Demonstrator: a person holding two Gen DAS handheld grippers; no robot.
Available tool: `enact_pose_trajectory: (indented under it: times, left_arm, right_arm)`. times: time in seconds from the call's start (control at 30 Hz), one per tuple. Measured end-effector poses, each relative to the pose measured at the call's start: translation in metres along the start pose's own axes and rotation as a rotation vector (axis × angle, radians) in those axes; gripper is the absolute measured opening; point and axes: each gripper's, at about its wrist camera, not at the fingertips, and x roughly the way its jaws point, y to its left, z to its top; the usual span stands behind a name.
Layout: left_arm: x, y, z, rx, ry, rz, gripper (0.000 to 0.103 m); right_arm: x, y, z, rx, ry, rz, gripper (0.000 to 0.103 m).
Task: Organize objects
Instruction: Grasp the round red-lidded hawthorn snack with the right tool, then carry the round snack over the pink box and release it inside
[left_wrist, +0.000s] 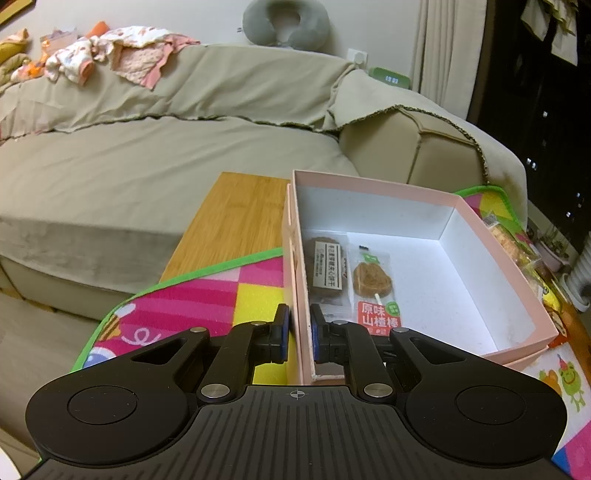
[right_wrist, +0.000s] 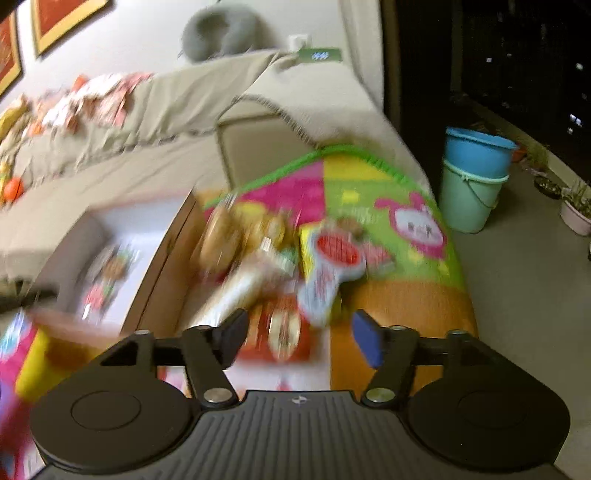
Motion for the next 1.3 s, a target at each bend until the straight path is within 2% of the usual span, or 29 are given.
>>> enact_pose_trajectory:
  times: [0.07, 0.17, 0.27, 0.33, 0.37, 0.4, 0.43, 0.6, 0.8, 0.97, 1.1, 1.2, 1.3]
  left_arm:
    - [0.0, 0.0, 0.0, 0.002, 0.001, 0.0, 0.013]
    - [0.001, -0.001, 0.0, 0.002, 0.002, -0.001, 0.013]
    - [0.001, -0.001, 0.0, 0.003, 0.002, -0.001, 0.013]
    - [0.001, -0.001, 0.0, 0.002, 0.001, -0.001, 0.013]
    - [0.001, -0.001, 0.0, 0.002, 0.001, 0.0, 0.013]
    - [0.001, -0.001, 0.0, 0.002, 0.001, 0.0, 0.013]
    - [0.001, -0.001, 0.0, 0.001, 0.0, 0.001, 0.013]
    - [0.001, -0.001, -0.001, 0.0, 0.0, 0.0, 0.013]
    - [0.001, -0.002, -0.002, 0.003, -0.001, 0.002, 0.013]
    - [0.0, -0.002, -0.003, -0.005, -0.005, 0.002, 0.013]
    - [0.0, -0.002, -0.002, -0.005, -0.004, 0.001, 0.013]
    - [0.0, -0.001, -0.002, -0.005, -0.003, -0.003, 0.013]
    - [-0.001, -0.001, -0.002, -0.007, -0.004, -0.004, 0.013]
  right_arm:
    - [0.024, -0.004, 0.016, 0.009, -0.01, -0.029, 0.073]
    - [0.07, -0.015, 0.035, 0.036, 0.014, -0.092, 0.073]
    - [0.103, -0.035, 0.041, 0.14, 0.085, -0.081, 0.073]
    - [0.11, -0.046, 0.038, 0.215, 0.098, -0.068, 0.075]
    - [0.108, -0.049, 0.036, 0.234, 0.089, -0.054, 0.074]
    - [0.105, -0.051, 0.035, 0.238, 0.087, -0.044, 0.064]
    - [0.101, -0.051, 0.033, 0.235, 0.09, -0.038, 0.058]
    - [0.074, -0.042, 0.024, 0.188, 0.078, -0.015, 0.058]
    - [0.016, -0.01, 0.002, 0.076, 0.049, -0.001, 0.058]
    - [-0.025, 0.021, -0.031, 0.018, 0.099, 0.066, 0.058]
    - [-0.045, 0.043, -0.052, 0.032, 0.138, 0.143, 0.058]
    - [-0.058, 0.061, -0.048, 0.017, 0.12, 0.189, 0.058]
    - [-0.073, 0.081, -0.029, -0.024, 0.057, 0.239, 0.058]
